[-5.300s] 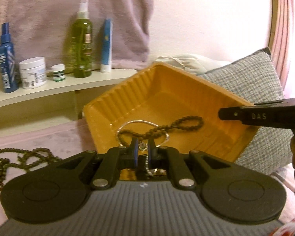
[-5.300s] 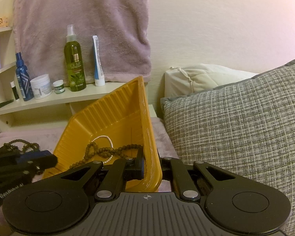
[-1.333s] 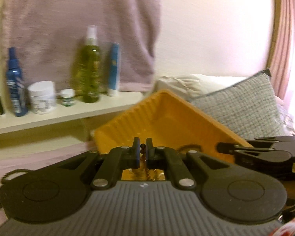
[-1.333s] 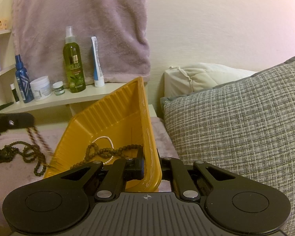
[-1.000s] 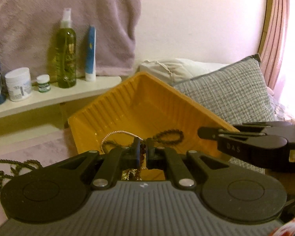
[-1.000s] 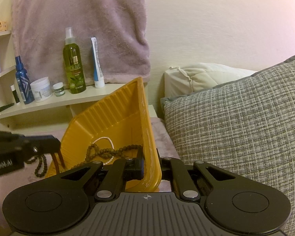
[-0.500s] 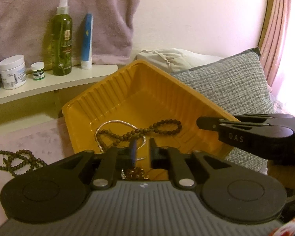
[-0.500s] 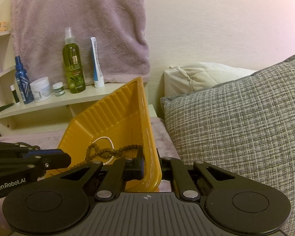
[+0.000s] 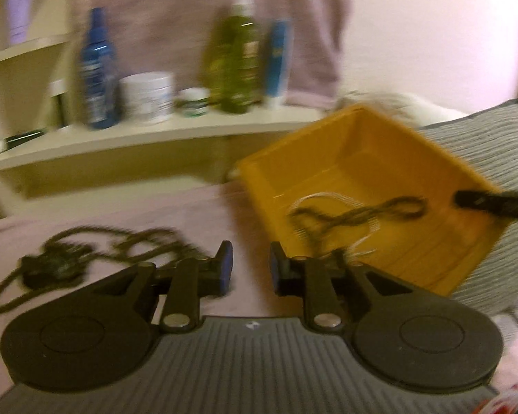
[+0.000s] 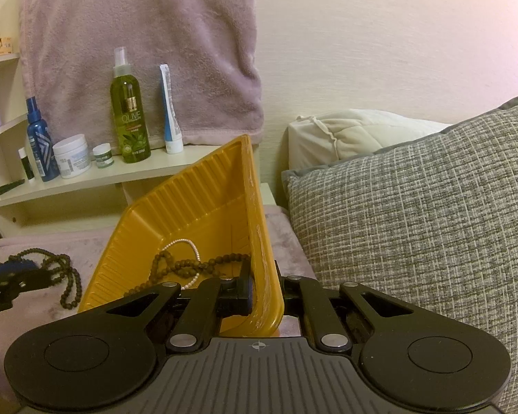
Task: Organize jewelry
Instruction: 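Open the left gripper to drop the red bracelet into the tray, then move the left gripper to the towel and grasp a black watch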
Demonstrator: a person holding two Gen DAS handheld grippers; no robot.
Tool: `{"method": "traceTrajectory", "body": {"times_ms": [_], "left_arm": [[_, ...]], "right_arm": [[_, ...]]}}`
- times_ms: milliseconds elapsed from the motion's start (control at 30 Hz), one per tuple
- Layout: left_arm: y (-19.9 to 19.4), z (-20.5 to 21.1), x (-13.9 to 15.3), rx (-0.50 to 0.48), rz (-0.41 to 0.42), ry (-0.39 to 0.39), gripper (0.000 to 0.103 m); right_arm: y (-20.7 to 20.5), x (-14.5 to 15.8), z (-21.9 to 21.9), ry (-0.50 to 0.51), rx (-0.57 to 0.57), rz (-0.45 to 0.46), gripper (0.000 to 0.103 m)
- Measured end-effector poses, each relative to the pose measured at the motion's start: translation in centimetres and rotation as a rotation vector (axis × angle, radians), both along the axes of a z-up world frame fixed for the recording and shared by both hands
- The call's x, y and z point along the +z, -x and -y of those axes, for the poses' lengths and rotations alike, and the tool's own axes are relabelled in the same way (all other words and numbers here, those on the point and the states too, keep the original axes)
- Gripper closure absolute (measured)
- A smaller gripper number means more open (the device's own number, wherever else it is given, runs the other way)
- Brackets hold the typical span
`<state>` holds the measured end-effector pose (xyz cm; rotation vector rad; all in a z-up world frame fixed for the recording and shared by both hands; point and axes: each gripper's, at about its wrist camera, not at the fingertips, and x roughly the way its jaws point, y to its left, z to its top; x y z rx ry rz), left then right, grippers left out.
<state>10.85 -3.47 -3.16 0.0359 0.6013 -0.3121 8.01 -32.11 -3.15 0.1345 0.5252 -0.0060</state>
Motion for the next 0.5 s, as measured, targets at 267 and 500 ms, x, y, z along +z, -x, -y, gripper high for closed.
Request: {"method": "traceTrajectory", "body": {"times_ms": [267,500], "left_arm": [[0.8,-5.9,-2.1,0.173,-0.011,-0.071,0.081],[0.5,-10.4,-2.7,0.292,0.008,-0.123,0.076]], "right_arm": [[0.1,-0.2,-0.1,0.009,-0.001,-0.005,0.096],[-0.1,-0.3,0.0,0.016,-0.001,-0.009,0.096]]}}
